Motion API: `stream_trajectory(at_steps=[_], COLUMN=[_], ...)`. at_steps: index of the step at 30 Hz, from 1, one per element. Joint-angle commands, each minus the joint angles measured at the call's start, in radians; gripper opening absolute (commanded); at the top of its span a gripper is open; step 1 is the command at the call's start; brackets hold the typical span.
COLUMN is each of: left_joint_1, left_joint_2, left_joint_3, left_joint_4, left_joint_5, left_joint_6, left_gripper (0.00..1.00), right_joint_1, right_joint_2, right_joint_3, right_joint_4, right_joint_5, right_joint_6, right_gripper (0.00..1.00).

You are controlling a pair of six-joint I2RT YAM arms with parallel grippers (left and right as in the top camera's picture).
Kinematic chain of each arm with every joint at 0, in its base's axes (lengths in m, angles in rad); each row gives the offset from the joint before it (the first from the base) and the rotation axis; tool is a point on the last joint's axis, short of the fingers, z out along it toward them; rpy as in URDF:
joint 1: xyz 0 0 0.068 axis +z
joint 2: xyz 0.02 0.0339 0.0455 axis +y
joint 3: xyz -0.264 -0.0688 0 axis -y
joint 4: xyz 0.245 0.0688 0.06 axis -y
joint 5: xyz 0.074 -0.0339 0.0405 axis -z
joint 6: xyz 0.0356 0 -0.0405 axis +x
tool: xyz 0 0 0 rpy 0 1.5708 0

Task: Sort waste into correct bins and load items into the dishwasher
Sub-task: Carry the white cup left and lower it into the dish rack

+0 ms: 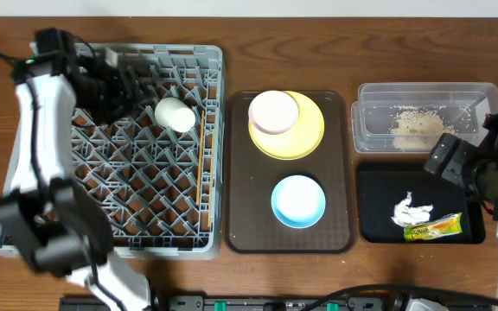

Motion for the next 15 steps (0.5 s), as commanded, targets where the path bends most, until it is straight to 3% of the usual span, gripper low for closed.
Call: stream_trajectory(at_steps=[1,2,4,5,9,15], left_joint_1=[-0.038,-0.056,-0.099,-0.124,-0.24,-0.345], left_joint_2=[-0.146,-0.174,-0.206,-0.213,-0.205,-0.153], left_joint_3=[0.027,0.026,0.026,0.026,0.007,-0.04], left_joint_4=[-0.005,-0.007,-0.027,-0.043,-0.092,-0.074], left_joint_5=[-0.063,-0.079,-0.145,-0.19,-0.357,-0.39], left_joint_6=[-0.03,-0.03,-0.03,-0.03,-0.03,-0.044], left_gripper=[0.52,0.36,0.14,0.08,0.08,0.08], right_joint_1=[-0.008,-0.008,-0.008,-0.008,-0.008,-0.008], right_joint_2=[-0.003,-0.003,-0.003,-0.003,-0.003,-0.003], right_joint_3=[0.012,0.012,0.012,0.012,0.012,0.012], right_joint_4=[-0.001,-0.001,-0.001,-0.001,-0.001,-0.001], right_joint_5=[0.0,0.0,0.0,0.0,0.0,0.0], right_joint_6=[0.0,0.0,0.0,0.0,0.0,0.0], right_gripper=[0.99,0.99,0.99,0.99,0.99,0.99])
